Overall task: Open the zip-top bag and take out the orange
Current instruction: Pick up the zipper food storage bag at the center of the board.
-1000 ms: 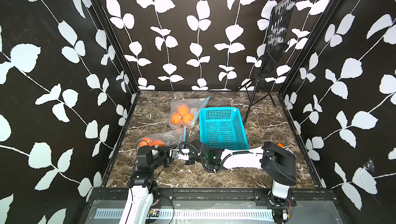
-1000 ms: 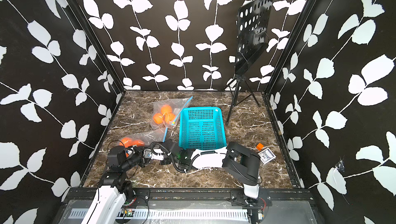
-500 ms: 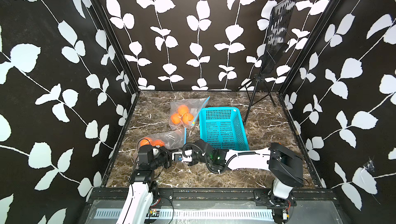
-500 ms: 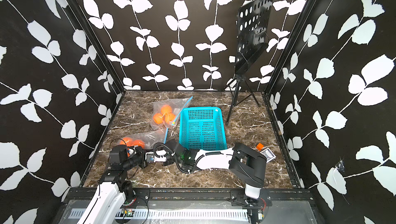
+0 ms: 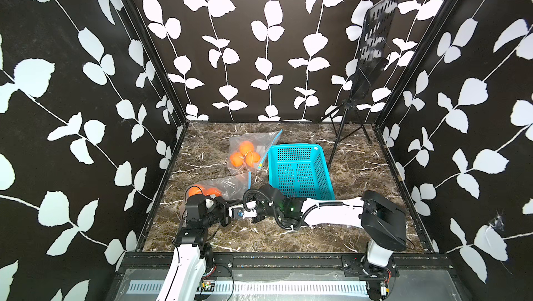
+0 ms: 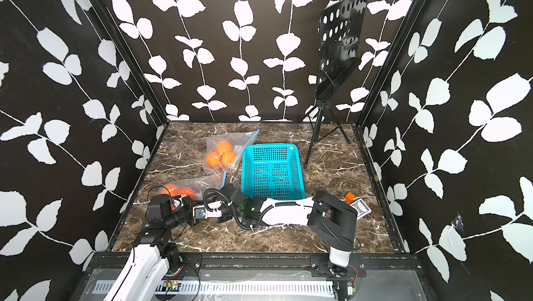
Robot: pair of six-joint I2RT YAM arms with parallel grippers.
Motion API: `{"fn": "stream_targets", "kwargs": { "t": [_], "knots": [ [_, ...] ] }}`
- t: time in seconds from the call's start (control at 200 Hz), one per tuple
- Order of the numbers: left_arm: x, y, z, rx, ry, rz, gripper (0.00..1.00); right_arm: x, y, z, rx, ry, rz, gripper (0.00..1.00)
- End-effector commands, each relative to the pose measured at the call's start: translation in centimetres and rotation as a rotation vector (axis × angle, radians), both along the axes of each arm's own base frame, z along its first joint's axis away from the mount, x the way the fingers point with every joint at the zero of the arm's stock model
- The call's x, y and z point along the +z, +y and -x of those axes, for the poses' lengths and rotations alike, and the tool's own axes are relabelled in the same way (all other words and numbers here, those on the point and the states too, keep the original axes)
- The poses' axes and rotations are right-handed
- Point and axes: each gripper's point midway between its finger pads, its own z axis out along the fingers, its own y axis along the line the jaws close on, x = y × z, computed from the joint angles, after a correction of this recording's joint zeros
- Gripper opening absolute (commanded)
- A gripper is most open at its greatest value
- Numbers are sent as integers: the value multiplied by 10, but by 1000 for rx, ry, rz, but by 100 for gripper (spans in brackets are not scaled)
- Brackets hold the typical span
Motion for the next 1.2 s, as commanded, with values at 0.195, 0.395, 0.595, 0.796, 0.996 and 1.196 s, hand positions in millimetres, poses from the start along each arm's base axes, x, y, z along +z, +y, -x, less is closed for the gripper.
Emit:
{"fn": "stream_targets", "kwargs": {
  "t": [0.195,0.395,0.595,0.796,0.996,1.196],
  "knots": [
    [13,-4,0,-35,-43,-2,0,-3,3,-1,28,32,6,8],
    [12,-4,2,-36,-24,-7,17,-2,-2,-5,17,48,5,0],
    [28,-4,6,-26,-43,6,49,0,-1,-9,-8,46,14,0],
    [39,-13,11,-39,-91,-21,48,10,5,-12,-26,66,-21,1],
    [29,-16,9,-58,-77,-38,8,11,1,-10,-22,72,-12,0],
    [37,-16,5,-74,-117,-58,0,6,-6,-14,-45,37,13,0]
  ]
}}
